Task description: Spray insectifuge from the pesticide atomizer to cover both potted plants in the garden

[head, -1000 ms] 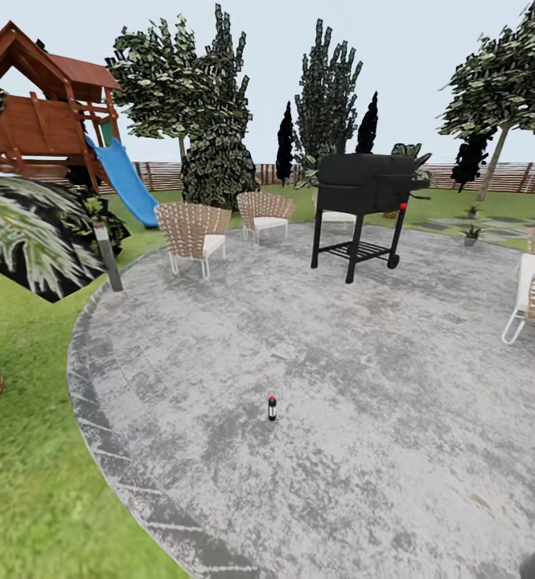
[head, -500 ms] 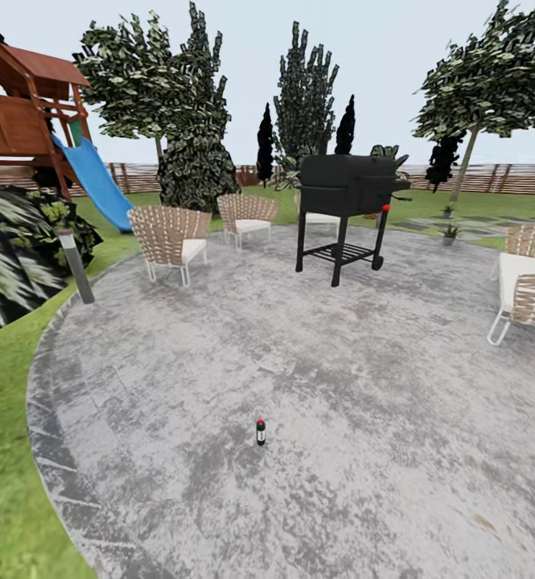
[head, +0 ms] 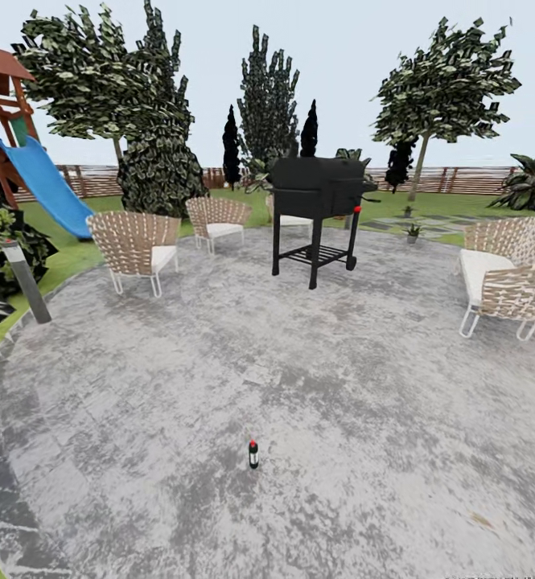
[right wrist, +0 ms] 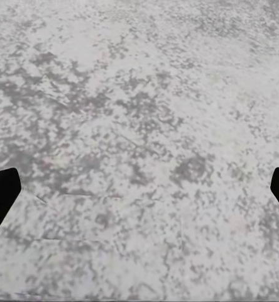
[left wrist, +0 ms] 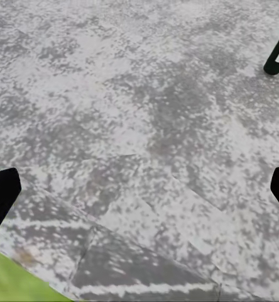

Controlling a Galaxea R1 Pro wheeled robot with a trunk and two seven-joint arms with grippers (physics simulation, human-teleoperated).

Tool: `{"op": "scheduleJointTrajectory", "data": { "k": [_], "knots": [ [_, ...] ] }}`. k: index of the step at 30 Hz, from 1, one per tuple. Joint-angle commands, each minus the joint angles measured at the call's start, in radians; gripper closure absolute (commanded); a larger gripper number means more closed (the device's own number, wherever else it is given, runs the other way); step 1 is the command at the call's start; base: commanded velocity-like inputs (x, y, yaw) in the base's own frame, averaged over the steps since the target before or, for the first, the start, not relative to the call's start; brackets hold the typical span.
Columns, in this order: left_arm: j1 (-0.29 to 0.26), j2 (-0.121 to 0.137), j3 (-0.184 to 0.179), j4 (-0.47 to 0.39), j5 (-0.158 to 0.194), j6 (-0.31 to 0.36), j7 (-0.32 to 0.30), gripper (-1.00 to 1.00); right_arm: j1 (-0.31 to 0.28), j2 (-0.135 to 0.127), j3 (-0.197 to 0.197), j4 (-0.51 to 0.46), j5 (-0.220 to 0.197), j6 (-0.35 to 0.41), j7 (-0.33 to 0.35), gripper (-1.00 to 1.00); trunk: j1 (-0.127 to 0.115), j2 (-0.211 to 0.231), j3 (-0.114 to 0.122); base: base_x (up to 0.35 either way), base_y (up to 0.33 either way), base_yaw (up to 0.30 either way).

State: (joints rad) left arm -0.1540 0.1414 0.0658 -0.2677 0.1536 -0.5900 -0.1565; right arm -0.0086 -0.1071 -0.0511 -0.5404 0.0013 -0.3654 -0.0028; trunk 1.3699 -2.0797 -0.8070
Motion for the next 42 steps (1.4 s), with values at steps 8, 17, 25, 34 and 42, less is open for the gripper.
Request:
{"op": "scheduleJointTrajectory", "data": {
  "k": [8, 17, 25, 34, 42],
  "knots": [
    [-0.001, 0.000, 0.004, 0.001, 0.007, -0.001, -0.011, -1.00, -0.001, 0.000, -0.001, 0.000, 0.000, -0.003, 0.000, -1.00, 0.000, 0.000, 0.003, 0.169, 0.270, -0.247],
    [-0.001, 0.000, 0.003, 0.001, 0.007, -0.001, -0.011, -1.00, -0.001, 0.000, -0.001, 0.000, 0.000, -0.003, 0.000, -1.00, 0.000, 0.000, 0.007, 0.239, 0.013, -0.211],
    [0.003, 0.009, 0.003, 0.016, 0.007, -0.003, -0.013, -1.00, -0.001, 0.013, 0.000, 0.054, -0.004, -0.003, 0.000, -1.00, 0.000, 0.000, 0.008, 0.023, 0.012, -0.026],
    [0.002, -0.004, -0.004, 0.014, 0.002, -0.003, -0.024, -1.00, -0.001, 0.022, -0.002, 0.112, -0.002, -0.004, 0.001, -1.00, 0.000, 0.000, 0.011, 0.175, 0.216, -0.243],
    [0.002, -0.005, -0.003, 0.020, 0.000, -0.001, -0.025, -1.00, -0.001, 0.018, -0.007, 0.111, -0.001, -0.004, -0.002, -1.00, 0.000, 0.000, 0.014, 0.111, 0.302, -0.165]
  ]
}}
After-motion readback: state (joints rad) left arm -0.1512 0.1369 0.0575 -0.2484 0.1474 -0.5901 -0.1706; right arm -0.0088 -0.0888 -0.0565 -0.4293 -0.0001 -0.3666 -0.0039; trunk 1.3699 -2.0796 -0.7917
